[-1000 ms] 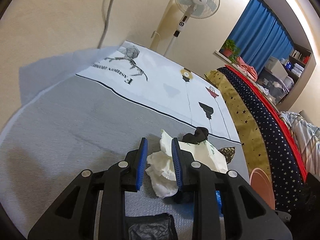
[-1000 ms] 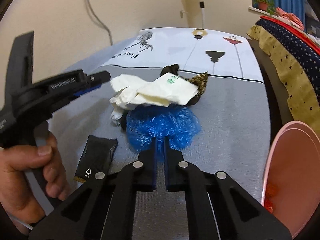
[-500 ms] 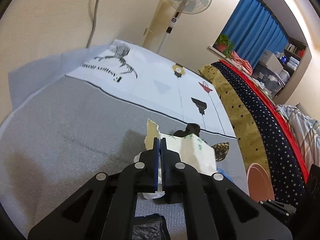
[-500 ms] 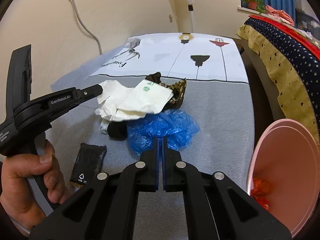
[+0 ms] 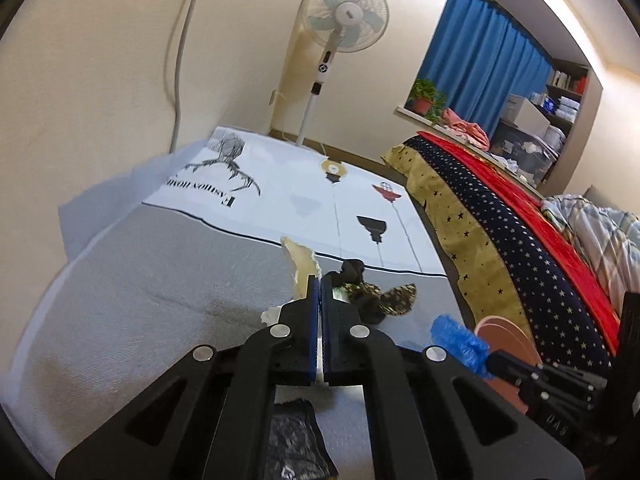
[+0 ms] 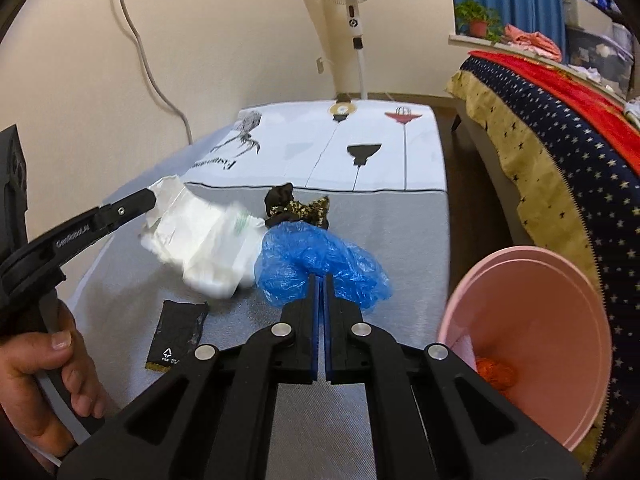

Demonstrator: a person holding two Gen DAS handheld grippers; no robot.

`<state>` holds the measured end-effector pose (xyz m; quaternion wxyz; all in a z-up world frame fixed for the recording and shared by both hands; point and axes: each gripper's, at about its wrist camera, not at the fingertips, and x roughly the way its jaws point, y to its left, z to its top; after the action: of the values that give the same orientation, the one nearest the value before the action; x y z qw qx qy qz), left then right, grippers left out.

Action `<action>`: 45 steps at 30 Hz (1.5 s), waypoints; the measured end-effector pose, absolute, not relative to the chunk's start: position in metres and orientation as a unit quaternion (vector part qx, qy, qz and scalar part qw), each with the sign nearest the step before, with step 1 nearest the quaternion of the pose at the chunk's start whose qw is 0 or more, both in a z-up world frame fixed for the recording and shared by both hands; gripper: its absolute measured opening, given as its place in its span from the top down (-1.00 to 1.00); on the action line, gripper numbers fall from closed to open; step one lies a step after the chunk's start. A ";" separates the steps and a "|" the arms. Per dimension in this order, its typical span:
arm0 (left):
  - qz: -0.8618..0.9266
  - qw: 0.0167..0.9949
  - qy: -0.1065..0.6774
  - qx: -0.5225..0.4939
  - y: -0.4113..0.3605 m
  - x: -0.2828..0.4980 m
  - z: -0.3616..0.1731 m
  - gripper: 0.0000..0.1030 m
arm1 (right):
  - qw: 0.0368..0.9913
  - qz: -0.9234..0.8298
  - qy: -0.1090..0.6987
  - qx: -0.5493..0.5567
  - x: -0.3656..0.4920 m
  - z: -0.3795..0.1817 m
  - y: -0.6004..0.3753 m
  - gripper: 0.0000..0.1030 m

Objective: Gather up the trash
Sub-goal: 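Carry the blue bag in the right gripper and white paper in the left over the bin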

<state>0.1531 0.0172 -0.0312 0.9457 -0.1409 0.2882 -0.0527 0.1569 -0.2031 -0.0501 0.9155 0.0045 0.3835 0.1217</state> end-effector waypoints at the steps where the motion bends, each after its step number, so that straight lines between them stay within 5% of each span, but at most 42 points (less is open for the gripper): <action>1: -0.054 0.947 0.286 -0.136 0.015 0.149 -0.028 0.98 | 0.917 0.120 0.380 0.005 0.153 -0.046 -0.206 0.96; 30: -0.178 0.934 0.300 -0.081 -0.051 0.093 0.031 0.98 | 0.932 0.086 0.351 0.040 0.092 0.058 -0.304 0.96; 45: -0.210 0.936 0.278 -0.055 -0.098 0.091 0.022 0.98 | 0.939 0.039 0.334 0.070 0.087 0.051 -0.348 0.96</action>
<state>0.0912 -0.0978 0.0218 0.9357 -0.0550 0.2777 -0.2104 0.0865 -0.3478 0.0510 0.9391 0.0699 0.3341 0.0386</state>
